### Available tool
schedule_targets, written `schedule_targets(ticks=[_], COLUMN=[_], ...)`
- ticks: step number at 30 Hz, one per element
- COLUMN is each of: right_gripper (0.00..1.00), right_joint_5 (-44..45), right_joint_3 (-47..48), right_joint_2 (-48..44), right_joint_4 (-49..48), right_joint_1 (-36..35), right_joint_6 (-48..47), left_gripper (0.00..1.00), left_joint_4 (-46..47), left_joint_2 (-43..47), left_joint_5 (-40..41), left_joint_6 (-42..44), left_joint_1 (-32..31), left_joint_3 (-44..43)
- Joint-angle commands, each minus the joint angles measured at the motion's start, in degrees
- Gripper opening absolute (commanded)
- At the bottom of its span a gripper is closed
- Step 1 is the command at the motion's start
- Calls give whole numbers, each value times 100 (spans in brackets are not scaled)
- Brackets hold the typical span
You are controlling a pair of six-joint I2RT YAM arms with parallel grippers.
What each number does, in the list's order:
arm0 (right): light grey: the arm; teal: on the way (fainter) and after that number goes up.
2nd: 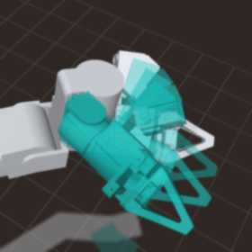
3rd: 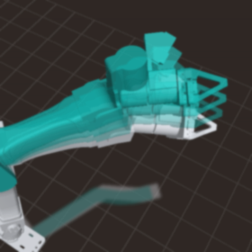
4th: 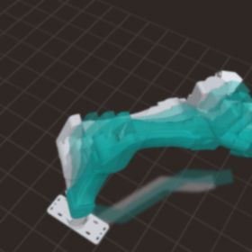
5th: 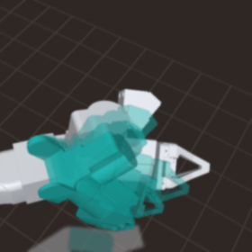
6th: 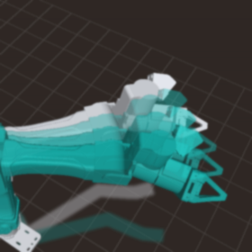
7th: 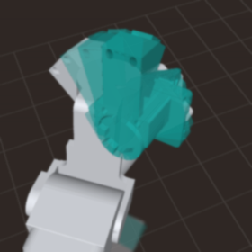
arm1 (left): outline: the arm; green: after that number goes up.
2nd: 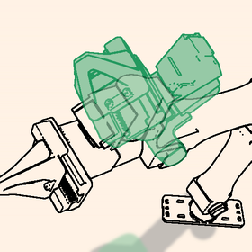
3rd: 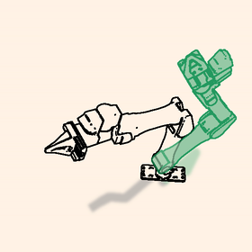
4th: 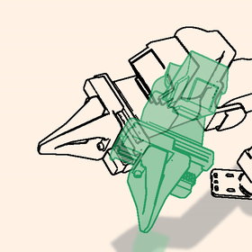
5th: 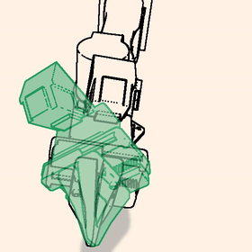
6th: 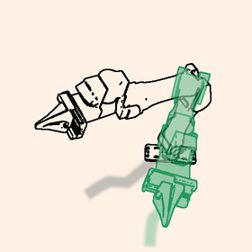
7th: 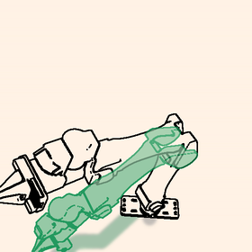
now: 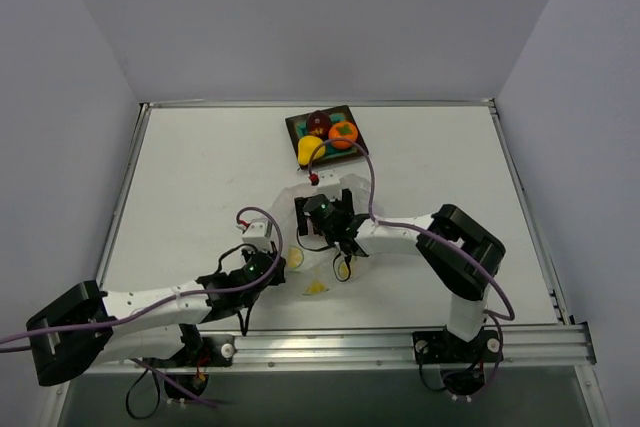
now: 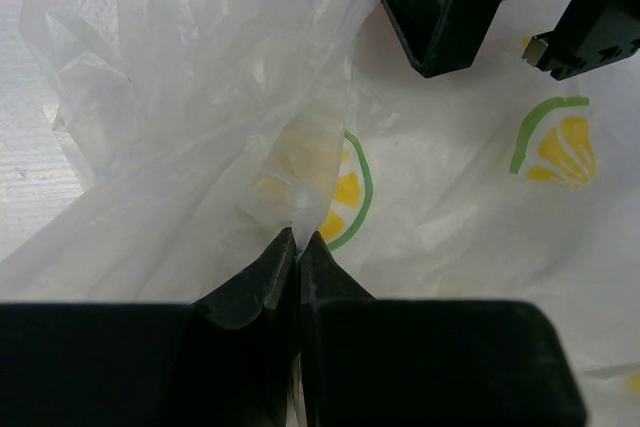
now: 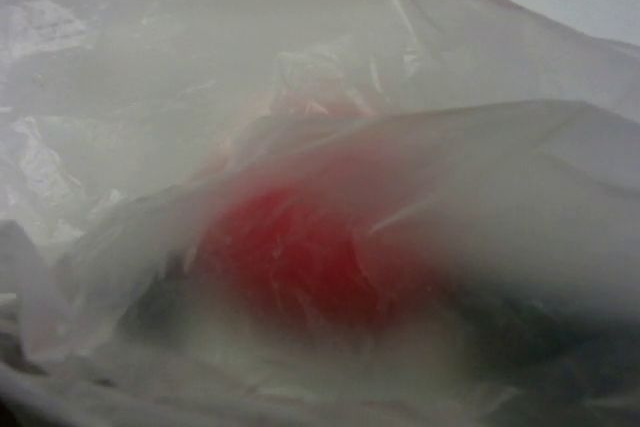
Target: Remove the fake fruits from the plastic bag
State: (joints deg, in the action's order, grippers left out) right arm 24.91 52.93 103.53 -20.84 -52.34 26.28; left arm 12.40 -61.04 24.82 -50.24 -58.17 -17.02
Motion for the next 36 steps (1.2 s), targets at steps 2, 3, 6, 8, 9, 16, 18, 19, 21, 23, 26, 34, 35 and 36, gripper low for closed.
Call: schedule_targets(ticks=[2,3,6,8,9,16,18,19,21,23,26,34,35,36], right_gripper=[80,71,50,43,39,38,38,37,37,37,36,35,35,35], right_joint_5=[-232,-214,-258,-328,-346,-574,-855,-1004,-1538,-1786,-2016,-1972,-2042,-2034], right_joint_3=[121,130,34,-28,-124,-467,-520,-538,-529,-320,233,1280,1351,1395], right_joint_2=[97,80,-209,-707,-911,-2704,-3319,-3513,-4032,-4348,-4411,-3148,-2719,-2515], right_joint_4=[-780,-825,-703,-422,-134,950,1020,1012,863,784,757,660,634,625], right_joint_1=[118,110,40,-179,-267,-1287,-1445,-1455,-1455,-1411,-1008,1320,1697,1848], right_joint_6=[-176,-185,-211,-106,-62,254,316,333,273,158,-158,-537,-563,-554], left_gripper=[2,2,2,2,2,2,2,2,2,2,2,2,2,2], left_joint_4=[254,245,52,-202,-282,-1028,-1178,-1501,-1854,-2399,-2909,-3324,-3349,-3376], left_joint_2=[-163,-215,-85,65,222,311,399,434,600,890,1390,1735,1735,1753], left_joint_5=[-47,-56,-4,84,137,691,805,866,1059,1165,1236,1122,1130,1148], left_joint_6=[-91,-100,-197,-258,-267,-329,-364,-399,-583,-854,-1136,-1252,-1225,-1208], left_joint_1=[-45,-45,-45,-28,-19,86,104,113,122,148,166,166,166,166], left_joint_3=[-170,-179,-197,-223,-293,-688,-724,-750,-777,-777,-655,-504,-513,-539])
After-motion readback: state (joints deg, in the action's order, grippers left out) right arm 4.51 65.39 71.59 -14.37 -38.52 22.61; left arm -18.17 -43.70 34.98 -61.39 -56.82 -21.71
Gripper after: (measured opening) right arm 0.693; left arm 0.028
